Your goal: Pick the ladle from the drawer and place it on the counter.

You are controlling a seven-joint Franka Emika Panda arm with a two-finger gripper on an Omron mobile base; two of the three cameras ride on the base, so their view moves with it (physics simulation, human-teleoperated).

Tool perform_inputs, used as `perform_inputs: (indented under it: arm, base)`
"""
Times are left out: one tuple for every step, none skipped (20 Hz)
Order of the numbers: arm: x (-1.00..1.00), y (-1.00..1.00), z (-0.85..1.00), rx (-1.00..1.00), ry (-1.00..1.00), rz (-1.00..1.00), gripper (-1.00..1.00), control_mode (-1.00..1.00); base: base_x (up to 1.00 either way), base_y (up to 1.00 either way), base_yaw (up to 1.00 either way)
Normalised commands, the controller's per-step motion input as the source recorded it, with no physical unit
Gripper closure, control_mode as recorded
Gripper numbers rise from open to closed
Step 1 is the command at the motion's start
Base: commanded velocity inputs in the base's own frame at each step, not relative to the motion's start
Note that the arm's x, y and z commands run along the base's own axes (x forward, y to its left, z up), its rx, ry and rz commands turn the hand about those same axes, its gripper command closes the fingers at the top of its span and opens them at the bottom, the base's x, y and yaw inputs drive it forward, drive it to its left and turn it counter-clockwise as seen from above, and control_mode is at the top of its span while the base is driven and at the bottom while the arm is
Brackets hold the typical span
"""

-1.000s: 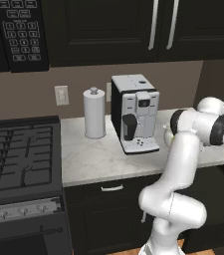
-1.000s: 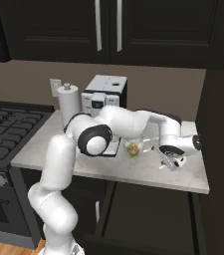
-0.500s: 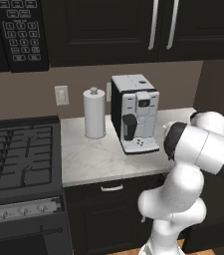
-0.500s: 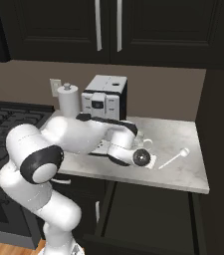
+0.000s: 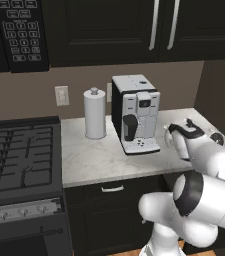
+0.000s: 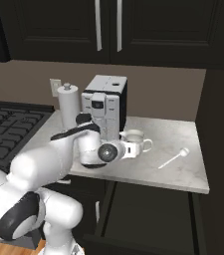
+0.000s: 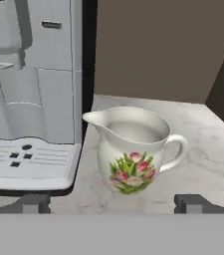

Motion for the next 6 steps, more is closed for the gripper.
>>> perform_inputs:
  arm:
    - [-0.71, -0.06, 1.00, -0.22, 0.09, 0.22, -1.00, -1.00]
    - [-0.79, -0.04, 1.00, -0.21, 0.09, 0.22, -1.00, -1.00]
    - [-0.83, 0.00, 1.00, -0.19, 0.08, 0.21, -1.00, -1.00]
    - [-0.87, 0.00, 1.00, -0.18, 0.08, 0.21, -1.00, -1.00]
    - [-0.87, 0.00, 0.99, -0.17, 0.09, 0.20, -1.00, -1.00]
    - [-0.80, 0.00, 1.00, -0.13, 0.11, 0.18, -1.00, -1.00]
  base:
    - [0.00, 0.00, 0.00]
    - [0.00, 0.00, 0.00]
    - [0.00, 0.00, 0.00]
    - [0.00, 0.00, 0.00]
    - [0.00, 0.00, 0.00]
    - [0.00, 0.00, 0.00]
